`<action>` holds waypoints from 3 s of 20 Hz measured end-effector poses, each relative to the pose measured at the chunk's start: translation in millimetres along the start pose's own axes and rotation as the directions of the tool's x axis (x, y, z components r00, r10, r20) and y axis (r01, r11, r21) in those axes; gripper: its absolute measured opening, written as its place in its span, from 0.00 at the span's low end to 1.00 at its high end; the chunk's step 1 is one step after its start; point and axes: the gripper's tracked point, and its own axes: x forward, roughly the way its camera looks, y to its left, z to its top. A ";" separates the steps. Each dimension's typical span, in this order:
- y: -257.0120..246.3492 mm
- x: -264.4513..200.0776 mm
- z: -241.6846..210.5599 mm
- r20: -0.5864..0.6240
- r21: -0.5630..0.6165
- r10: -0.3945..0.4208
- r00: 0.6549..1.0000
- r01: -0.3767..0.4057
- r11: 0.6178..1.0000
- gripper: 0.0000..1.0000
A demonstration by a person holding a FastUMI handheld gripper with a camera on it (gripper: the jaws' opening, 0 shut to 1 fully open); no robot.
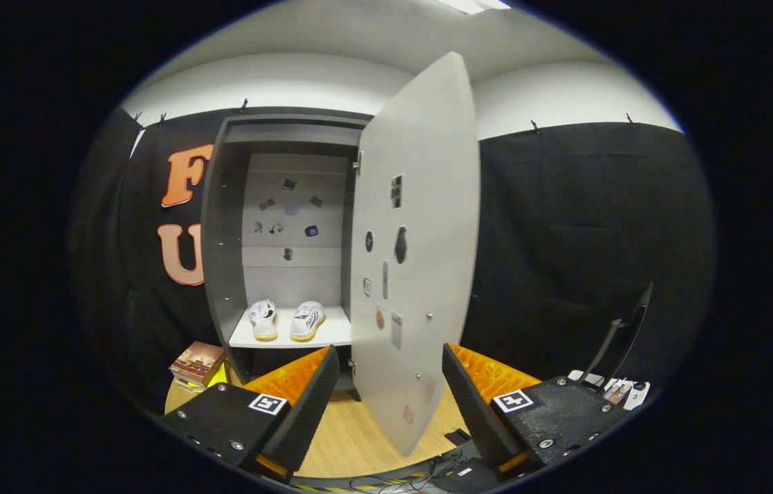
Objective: Open the shoe cabinet door, grab the shoes and put them into the shoe cabinet, then close the shoe cabinet door.
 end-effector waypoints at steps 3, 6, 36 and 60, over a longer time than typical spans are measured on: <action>-41.7 4.6 -5.8 -0.013 0.003 -0.044 0.999 0.044 0.999 0.94; -73.2 24.2 -10.4 -0.023 0.002 -0.067 0.997 0.067 0.998 0.93; 152.6 38.9 -20.0 -0.013 -0.040 0.264 0.965 -0.264 0.964 0.91; 353.1 168.9 -2.5 -0.045 0.038 0.357 0.933 -0.356 0.934 0.93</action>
